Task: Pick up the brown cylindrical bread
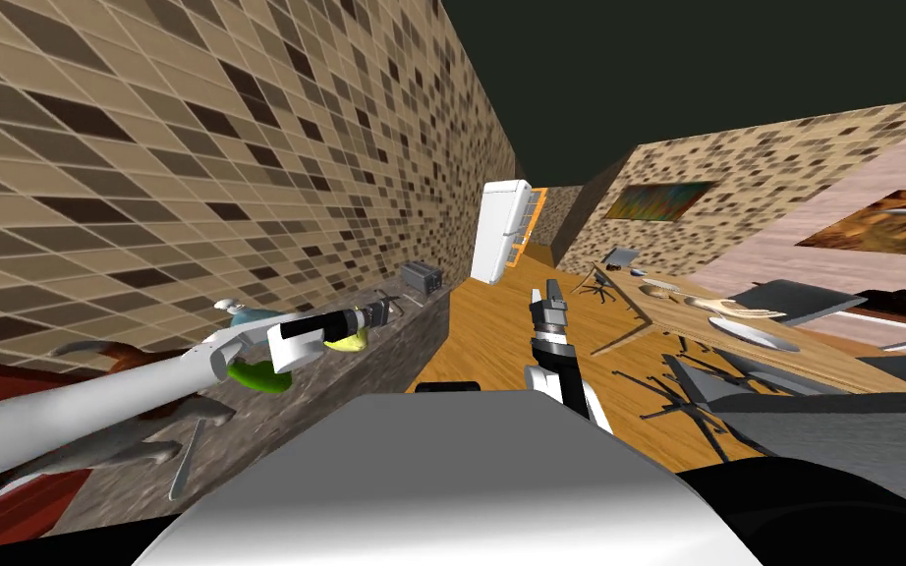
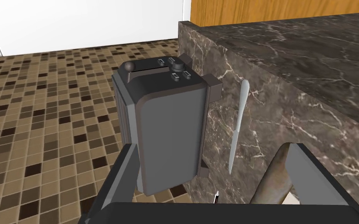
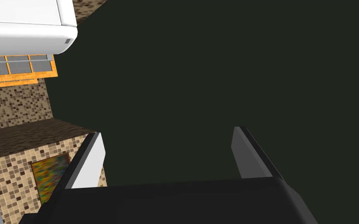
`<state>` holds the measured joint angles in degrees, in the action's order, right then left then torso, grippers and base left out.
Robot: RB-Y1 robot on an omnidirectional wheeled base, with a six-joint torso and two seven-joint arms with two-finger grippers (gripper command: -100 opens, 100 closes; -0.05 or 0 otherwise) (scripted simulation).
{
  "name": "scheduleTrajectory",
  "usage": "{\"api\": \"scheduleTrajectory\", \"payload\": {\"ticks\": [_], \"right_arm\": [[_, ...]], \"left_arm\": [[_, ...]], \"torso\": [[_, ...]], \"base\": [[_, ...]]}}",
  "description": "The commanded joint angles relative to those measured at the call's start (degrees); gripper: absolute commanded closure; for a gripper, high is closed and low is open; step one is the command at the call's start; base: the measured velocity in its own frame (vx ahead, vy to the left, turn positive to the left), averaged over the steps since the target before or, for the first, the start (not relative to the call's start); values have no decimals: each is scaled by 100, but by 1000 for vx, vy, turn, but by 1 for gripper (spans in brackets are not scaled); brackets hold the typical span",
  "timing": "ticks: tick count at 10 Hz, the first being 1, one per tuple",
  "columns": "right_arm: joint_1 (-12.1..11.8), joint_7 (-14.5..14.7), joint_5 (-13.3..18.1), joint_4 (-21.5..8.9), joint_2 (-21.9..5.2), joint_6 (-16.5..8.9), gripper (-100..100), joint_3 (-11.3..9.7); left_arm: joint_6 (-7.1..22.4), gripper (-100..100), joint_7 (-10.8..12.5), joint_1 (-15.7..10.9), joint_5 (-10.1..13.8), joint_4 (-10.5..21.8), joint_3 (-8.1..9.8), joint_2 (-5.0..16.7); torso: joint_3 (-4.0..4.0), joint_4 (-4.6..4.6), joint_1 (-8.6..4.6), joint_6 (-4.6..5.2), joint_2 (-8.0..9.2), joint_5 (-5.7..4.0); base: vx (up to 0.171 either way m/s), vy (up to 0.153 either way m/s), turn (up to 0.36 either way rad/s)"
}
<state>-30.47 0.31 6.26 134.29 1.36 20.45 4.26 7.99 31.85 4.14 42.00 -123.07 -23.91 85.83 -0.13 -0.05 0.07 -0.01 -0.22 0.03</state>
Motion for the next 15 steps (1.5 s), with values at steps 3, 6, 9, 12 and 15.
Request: {"api": "scheduleTrajectory", "payload": {"ticks": [3,6,9,12,15], "right_arm": [[-2,0,0,0,0,0,0,1],[-1,0,0,0,0,0,0,0],[-1,0,0,0,0,0,0,1],[-2,0,0,0,0,0,0,2],[-1,0,0,0,0,0,0,1]], "left_arm": [[444,-100,50,-176,340,172,-553,622],[594,-100,53,-283,470,269,-814,878],[998,-100,23,-561,798,551,-1478,1414],[1114,-100,4,-637,886,640,-1783,1549],[1317,-100,-46,-763,1030,808,-2215,1757]], "torso": [[-3,0,2,-9,-5,0],[-4,-1,5,-2,-6,2],[-8,-3,4,-3,-15,1],[1,1,-1,-13,1,1],[-1,0,-4,-7,-3,0]], "base": [[59,32,-264],[48,39,-186],[74,44,-354],[36,35,-85],[47,36,-233]]}}
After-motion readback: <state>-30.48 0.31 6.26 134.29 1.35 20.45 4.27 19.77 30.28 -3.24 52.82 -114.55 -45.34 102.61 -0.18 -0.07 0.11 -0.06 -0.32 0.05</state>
